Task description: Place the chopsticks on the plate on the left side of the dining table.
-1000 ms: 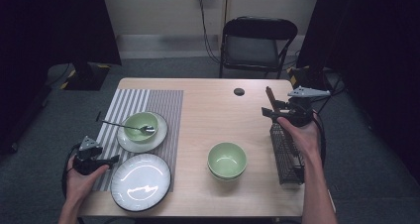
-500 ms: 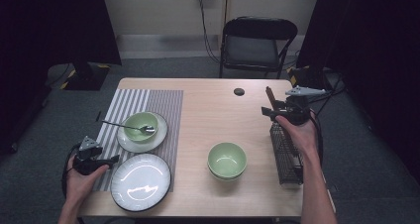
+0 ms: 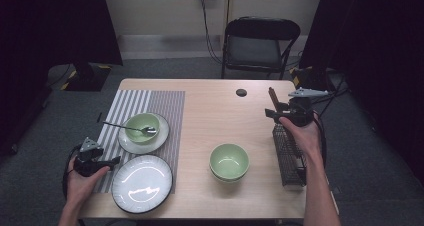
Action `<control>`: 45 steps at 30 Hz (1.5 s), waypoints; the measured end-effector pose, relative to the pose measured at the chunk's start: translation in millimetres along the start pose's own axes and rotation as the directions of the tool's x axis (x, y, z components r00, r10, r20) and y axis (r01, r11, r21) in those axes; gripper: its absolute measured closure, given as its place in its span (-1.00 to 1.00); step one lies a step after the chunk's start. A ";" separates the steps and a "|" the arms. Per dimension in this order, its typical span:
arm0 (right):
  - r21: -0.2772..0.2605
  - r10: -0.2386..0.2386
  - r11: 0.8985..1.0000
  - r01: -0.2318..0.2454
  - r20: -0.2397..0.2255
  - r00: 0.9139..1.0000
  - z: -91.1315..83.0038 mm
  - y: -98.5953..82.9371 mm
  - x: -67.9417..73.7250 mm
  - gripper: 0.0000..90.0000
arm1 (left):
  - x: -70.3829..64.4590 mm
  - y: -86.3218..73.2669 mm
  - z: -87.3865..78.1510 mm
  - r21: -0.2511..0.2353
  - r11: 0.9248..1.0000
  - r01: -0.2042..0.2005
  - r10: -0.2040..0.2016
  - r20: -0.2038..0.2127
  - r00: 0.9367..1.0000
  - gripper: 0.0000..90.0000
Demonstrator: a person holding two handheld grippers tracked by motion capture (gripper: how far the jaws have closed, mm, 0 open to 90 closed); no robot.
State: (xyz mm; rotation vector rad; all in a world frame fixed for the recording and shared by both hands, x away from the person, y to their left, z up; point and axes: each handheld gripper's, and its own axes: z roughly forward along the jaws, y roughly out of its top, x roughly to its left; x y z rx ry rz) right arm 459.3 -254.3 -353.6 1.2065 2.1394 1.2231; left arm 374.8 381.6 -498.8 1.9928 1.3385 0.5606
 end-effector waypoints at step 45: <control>-0.040 -0.016 0.999 0.018 0.044 0.999 -18.0 5.3 -10.9 0.89 | -0.1 0.0 0.1 -0.001 1.000 0.002 -0.002 0.000 1.000 -0.52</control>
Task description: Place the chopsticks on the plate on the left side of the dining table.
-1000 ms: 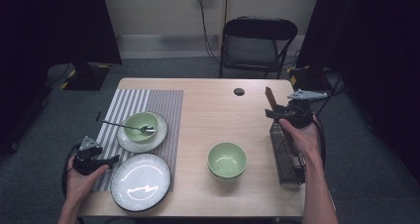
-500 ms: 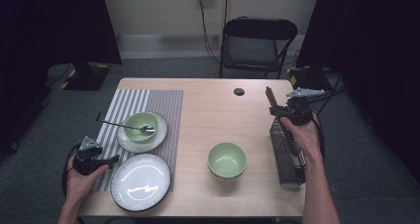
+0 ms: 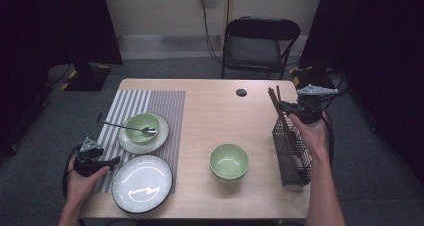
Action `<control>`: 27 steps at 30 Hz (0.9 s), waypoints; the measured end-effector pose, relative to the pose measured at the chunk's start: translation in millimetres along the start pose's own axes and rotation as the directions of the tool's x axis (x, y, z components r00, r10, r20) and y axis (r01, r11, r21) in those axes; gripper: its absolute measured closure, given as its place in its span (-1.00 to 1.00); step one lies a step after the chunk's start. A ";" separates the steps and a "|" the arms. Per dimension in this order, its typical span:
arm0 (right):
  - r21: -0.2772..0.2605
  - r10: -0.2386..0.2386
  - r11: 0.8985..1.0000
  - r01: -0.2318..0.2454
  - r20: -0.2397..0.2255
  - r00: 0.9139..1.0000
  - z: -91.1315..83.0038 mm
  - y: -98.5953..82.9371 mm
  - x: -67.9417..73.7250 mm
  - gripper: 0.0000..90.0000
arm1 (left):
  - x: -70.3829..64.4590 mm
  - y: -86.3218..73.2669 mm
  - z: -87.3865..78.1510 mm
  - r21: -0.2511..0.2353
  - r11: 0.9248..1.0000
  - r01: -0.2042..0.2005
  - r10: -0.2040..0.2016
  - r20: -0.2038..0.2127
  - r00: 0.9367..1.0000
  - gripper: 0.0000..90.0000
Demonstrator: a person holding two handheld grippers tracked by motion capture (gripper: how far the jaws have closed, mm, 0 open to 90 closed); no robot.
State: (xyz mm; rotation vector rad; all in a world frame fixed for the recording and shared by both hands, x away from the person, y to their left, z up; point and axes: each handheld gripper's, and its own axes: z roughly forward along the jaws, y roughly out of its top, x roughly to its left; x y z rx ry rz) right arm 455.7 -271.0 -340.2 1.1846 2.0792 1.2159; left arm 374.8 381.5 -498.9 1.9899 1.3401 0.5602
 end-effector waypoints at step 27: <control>-0.132 0.032 0.991 -0.033 -0.013 0.999 -17.2 4.2 -7.8 0.89 | 0.4 2.9 -2.3 0.010 0.999 0.035 -0.035 0.013 0.999 -0.48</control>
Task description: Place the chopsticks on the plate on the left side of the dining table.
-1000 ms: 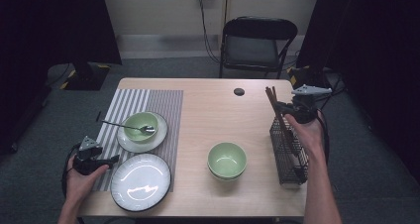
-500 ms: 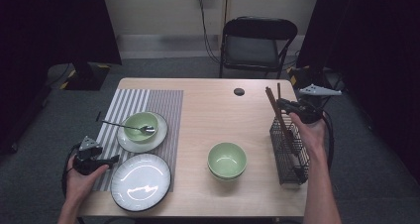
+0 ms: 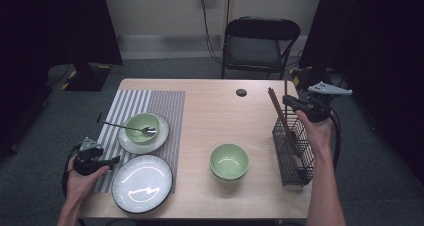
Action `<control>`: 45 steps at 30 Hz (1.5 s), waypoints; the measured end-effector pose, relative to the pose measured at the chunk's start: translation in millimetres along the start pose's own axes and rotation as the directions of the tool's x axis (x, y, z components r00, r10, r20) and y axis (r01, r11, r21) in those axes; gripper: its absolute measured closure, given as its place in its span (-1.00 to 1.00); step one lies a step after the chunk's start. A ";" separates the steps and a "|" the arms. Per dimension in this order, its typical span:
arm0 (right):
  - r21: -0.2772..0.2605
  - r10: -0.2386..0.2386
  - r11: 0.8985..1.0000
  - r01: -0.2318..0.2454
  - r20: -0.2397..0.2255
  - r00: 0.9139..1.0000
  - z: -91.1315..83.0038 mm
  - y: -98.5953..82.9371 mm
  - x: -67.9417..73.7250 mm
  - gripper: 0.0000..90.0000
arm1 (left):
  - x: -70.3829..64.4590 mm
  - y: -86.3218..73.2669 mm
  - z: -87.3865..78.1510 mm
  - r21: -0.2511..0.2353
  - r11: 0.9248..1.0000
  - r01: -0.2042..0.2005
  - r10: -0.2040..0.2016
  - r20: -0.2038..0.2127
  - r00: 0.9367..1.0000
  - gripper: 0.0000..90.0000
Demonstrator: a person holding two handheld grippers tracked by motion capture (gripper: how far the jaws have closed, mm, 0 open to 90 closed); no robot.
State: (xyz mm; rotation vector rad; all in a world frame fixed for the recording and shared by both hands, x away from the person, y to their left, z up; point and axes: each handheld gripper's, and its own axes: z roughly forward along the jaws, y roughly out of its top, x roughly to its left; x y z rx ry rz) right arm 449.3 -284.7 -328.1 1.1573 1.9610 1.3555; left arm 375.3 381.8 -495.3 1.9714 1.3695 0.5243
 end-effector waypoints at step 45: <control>-0.071 -0.188 0.979 0.189 0.024 0.982 -3.9 65.6 53.7 0.90 | -78.3 69.4 -58.0 -0.175 0.971 -0.163 0.194 0.178 0.965 -0.28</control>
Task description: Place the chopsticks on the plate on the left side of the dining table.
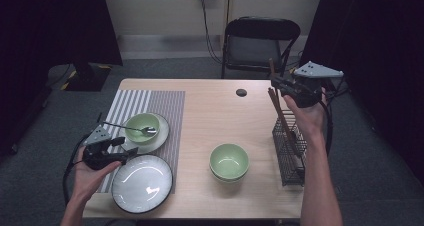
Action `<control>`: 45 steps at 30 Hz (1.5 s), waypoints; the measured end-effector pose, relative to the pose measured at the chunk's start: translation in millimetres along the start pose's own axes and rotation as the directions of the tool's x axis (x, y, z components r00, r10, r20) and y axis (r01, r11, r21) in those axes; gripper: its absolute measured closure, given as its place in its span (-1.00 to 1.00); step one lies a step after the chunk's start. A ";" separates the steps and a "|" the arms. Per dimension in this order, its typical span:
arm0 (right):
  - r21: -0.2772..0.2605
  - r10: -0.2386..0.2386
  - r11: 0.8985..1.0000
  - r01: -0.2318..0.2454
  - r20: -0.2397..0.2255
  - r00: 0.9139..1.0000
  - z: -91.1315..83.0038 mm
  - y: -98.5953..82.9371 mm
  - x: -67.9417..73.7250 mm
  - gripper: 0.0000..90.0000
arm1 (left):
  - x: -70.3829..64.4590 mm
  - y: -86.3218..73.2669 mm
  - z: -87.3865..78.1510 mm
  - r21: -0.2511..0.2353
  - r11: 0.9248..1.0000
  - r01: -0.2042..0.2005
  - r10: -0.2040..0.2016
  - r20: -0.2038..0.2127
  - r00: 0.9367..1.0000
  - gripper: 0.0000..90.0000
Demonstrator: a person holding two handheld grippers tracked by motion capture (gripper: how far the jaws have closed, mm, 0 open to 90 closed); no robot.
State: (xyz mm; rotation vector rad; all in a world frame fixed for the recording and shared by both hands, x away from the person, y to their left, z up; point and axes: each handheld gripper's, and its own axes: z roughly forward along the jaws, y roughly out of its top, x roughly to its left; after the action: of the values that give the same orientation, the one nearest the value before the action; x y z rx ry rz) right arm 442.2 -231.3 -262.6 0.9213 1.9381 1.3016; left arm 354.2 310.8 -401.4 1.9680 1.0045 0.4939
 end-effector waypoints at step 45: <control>-0.067 0.051 0.994 -0.083 -0.382 0.923 56.6 19.4 92.4 0.90 | -46.1 62.6 28.3 -0.206 0.978 -0.019 0.059 0.190 0.980 -0.16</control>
State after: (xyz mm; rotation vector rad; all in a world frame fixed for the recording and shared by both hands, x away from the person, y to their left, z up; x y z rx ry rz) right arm 439.4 -121.7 -272.9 0.7399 2.1343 1.6890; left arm 374.1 239.7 -364.1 1.8157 0.7624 0.3996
